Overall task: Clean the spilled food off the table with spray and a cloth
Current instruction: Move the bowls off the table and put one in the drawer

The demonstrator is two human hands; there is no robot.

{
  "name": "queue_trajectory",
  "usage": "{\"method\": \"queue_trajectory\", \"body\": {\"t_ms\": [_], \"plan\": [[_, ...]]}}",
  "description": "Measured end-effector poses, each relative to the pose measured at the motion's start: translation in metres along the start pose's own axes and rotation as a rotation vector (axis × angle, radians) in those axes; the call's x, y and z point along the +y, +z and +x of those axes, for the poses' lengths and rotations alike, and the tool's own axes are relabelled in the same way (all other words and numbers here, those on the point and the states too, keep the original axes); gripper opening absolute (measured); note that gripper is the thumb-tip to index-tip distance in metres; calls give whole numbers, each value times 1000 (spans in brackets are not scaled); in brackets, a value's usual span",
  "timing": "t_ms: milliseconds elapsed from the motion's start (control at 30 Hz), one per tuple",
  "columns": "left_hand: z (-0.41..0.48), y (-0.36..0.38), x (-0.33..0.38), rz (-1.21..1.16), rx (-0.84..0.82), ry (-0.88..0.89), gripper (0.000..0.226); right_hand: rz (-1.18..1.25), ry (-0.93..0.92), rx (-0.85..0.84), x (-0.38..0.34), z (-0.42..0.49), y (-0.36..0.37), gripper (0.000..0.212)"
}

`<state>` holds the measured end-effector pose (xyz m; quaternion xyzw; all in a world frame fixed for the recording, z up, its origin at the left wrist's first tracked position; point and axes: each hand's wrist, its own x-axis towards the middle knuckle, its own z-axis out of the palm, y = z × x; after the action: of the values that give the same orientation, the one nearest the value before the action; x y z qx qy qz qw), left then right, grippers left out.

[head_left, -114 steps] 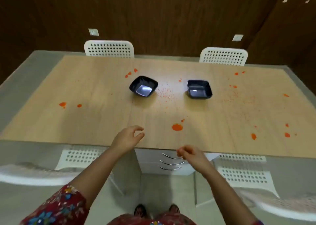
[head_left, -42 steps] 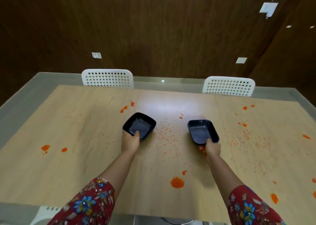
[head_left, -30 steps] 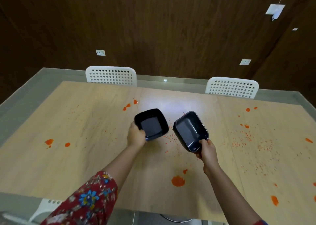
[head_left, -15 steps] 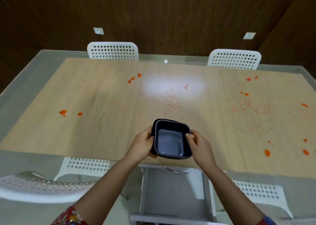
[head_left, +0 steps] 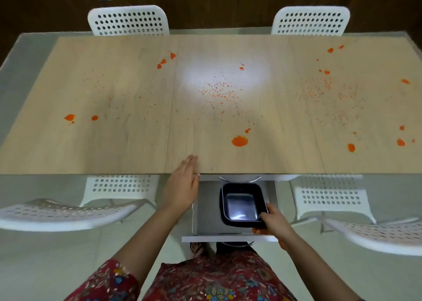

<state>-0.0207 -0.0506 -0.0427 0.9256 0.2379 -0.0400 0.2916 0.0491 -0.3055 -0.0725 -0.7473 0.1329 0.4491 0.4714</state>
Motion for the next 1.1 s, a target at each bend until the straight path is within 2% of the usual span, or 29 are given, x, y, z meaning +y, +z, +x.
{"method": "queue_trajectory", "body": {"t_ms": [100, 200, 333, 667, 767, 833, 900, 933, 1000, 1033, 1100], "plan": [[2, 16, -17, 209, -49, 43, 55, -39, 51, 64, 22, 31, 5, 28], [-1, 27, -26, 284, -36, 57, 57, -103, 91, 103, 38, 69, 15, 29], [-3, 38, -31, 291, 6, 62, 67, -96, 177, 113, 59, 116, 27, 37], [-3, 53, -40, 281, 60, 70, 63, 143, 221, 150, 99, 171, 48, 43], [-3, 56, -42, 291, 67, 75, 64, 147, 252, 98, 101, 167, 46, 39], [-2, 56, -43, 296, 79, 80, 64, 37, 255, 66, 95, 159, 44, 43], [-3, 56, -43, 296, 79, 76, 64, -286, 178, 100, 87, 140, 41, 51], [-3, 55, -43, 296, 75, 72, 65, -395, 85, 164, 85, 126, 40, 49], [-3, 55, -42, 295, 71, 66, 66, -400, -167, 241, 86, 88, 39, 27], [-3, 55, -41, 293, 75, 65, 66, -380, -268, 216, 92, 71, 39, 17], [-3, 55, -40, 282, 83, 66, 66, -440, -337, 38, 111, 44, 43, 18]]}}
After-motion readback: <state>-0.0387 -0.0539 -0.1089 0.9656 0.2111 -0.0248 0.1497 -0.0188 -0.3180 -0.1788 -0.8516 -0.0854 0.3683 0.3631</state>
